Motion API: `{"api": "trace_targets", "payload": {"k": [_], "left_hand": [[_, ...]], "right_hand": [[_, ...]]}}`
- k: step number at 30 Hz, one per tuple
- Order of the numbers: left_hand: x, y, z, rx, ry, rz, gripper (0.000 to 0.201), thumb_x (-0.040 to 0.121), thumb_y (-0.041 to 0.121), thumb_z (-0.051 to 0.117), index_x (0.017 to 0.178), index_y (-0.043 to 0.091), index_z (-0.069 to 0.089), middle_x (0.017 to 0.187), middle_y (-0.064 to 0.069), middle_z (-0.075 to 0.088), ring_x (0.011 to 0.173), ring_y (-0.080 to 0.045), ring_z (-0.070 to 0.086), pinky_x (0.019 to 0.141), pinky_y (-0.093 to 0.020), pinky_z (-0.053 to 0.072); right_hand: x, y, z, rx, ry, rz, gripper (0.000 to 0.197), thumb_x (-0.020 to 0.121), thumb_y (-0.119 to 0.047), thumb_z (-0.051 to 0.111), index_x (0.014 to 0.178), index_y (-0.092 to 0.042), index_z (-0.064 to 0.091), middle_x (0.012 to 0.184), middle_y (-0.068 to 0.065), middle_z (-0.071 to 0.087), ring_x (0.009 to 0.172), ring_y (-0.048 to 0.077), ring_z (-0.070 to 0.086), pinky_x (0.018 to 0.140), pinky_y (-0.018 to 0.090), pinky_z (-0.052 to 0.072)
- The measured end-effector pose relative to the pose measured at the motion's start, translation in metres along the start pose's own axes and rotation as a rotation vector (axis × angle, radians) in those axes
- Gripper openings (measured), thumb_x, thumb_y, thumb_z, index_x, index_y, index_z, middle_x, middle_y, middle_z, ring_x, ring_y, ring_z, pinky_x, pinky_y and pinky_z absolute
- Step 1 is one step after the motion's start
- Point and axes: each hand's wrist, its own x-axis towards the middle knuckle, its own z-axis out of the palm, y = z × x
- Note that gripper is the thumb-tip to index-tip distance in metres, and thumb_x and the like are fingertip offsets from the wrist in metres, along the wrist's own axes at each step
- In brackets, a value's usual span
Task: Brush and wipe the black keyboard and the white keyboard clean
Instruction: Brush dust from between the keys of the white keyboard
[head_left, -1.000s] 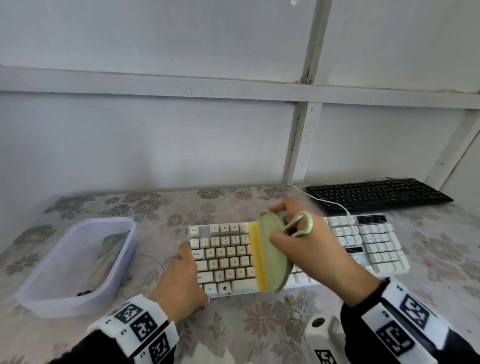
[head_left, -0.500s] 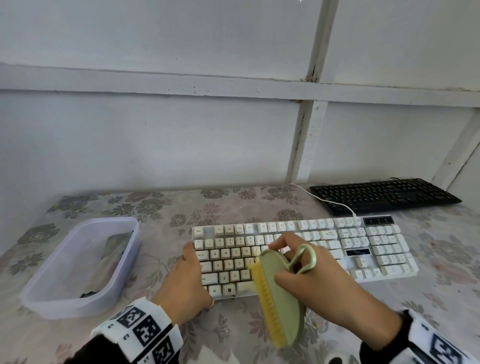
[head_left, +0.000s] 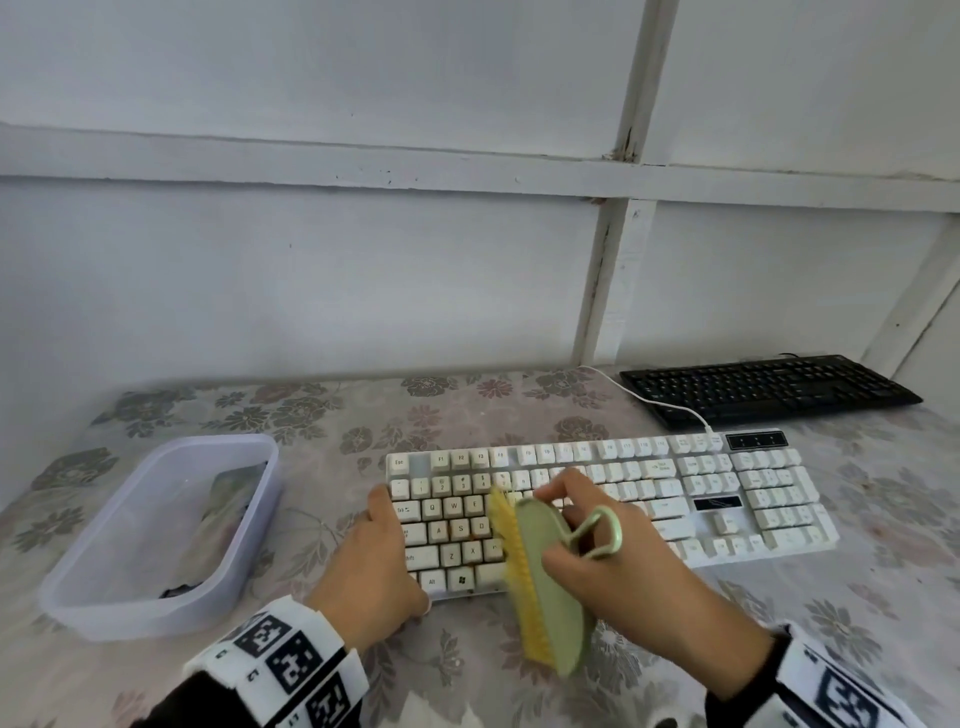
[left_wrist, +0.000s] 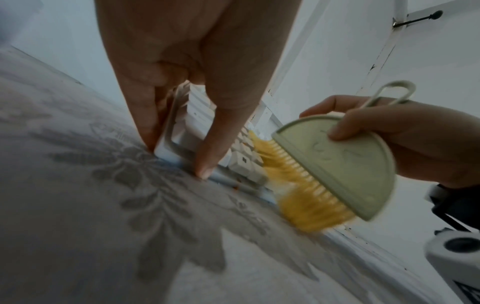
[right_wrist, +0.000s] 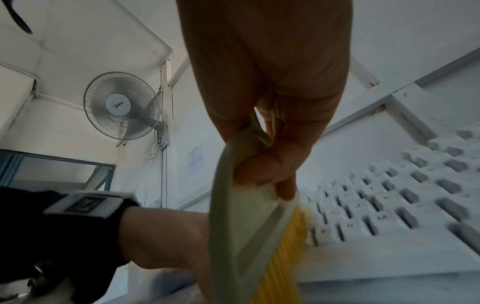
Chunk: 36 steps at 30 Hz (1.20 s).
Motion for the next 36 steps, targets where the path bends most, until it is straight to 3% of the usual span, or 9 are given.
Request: {"api": "trace_targets", "payload": {"k": [5,11,15,21,23,26,31,36], "left_hand": [[0.001,-0.002,0.001,-0.016,0.001,0.020,0.097,0.057,0.018,0.081,0.130,0.018,0.017,0.116,0.001,0.051,0.103,-0.015,0.054,0.083,-0.030,0.053],[0.001,-0.001,0.001,0.006,-0.002,0.005,0.101,0.057,0.018,0.082,0.132,0.017,0.015,0.116,0.000,0.051,0.103,-0.017,0.054,0.083,-0.031,0.053],[0.000,-0.001,-0.001,0.006,-0.007,0.006,0.095,0.057,0.018,0.081,0.128,0.017,0.017,0.114,-0.001,0.051,0.100,-0.017,0.055,0.079,-0.030,0.054],[0.000,0.000,-0.001,-0.003,-0.008,0.012,0.094,0.058,0.015,0.081,0.128,0.016,0.019,0.116,-0.002,0.052,0.102,-0.018,0.055,0.081,-0.028,0.052],[0.000,-0.001,-0.001,-0.004,-0.005,0.020,0.095,0.058,0.016,0.081,0.130,0.016,0.018,0.116,-0.001,0.052,0.103,-0.017,0.055,0.082,-0.029,0.052],[0.000,-0.002,0.000,-0.008,-0.013,0.014,0.098,0.058,0.017,0.081,0.131,0.018,0.015,0.116,-0.001,0.052,0.103,-0.018,0.055,0.083,-0.030,0.053],[0.000,-0.002,-0.001,-0.011,-0.013,0.018,0.097,0.057,0.017,0.081,0.129,0.018,0.017,0.114,-0.001,0.051,0.100,-0.017,0.056,0.081,-0.033,0.055],[0.001,-0.002,-0.002,-0.014,-0.029,0.007,0.095,0.056,0.017,0.081,0.127,0.019,0.018,0.115,-0.001,0.051,0.101,-0.019,0.055,0.083,-0.034,0.053]], "right_hand": [[-0.004,-0.016,-0.016,0.047,-0.008,0.021,0.027,0.081,-0.011,0.054,0.095,-0.034,0.054,0.073,0.007,0.060,0.054,0.012,0.045,0.047,0.025,0.036],[0.032,-0.035,-0.022,0.103,0.268,-0.065,0.031,0.081,-0.008,0.054,0.104,-0.028,0.053,0.079,0.012,0.064,0.051,0.012,0.049,0.043,0.023,0.042],[0.040,-0.028,-0.008,-0.002,0.200,-0.061,0.029,0.084,-0.010,0.051,0.109,-0.026,0.049,0.077,0.010,0.065,0.048,0.008,0.048,0.040,0.018,0.036],[0.009,-0.014,0.013,-0.026,0.052,-0.071,0.023,0.088,-0.010,0.049,0.104,-0.026,0.045,0.057,-0.001,0.051,0.043,0.006,0.042,0.041,0.017,0.032],[0.005,-0.016,0.010,-0.033,0.016,-0.041,0.021,0.088,-0.011,0.049,0.102,-0.026,0.046,0.059,-0.002,0.052,0.044,0.006,0.040,0.041,0.017,0.031],[0.010,-0.026,-0.003,0.021,0.059,-0.019,0.022,0.086,-0.012,0.051,0.103,-0.025,0.050,0.073,0.001,0.061,0.048,0.006,0.046,0.041,0.018,0.036],[0.037,-0.034,-0.007,-0.015,0.227,-0.090,0.029,0.084,-0.010,0.049,0.109,-0.024,0.049,0.067,0.004,0.060,0.042,0.006,0.043,0.039,0.017,0.033],[0.025,-0.019,0.009,-0.031,0.123,-0.057,0.022,0.087,-0.008,0.049,0.103,-0.022,0.047,0.057,-0.003,0.049,0.038,0.005,0.040,0.038,0.016,0.031]]}}
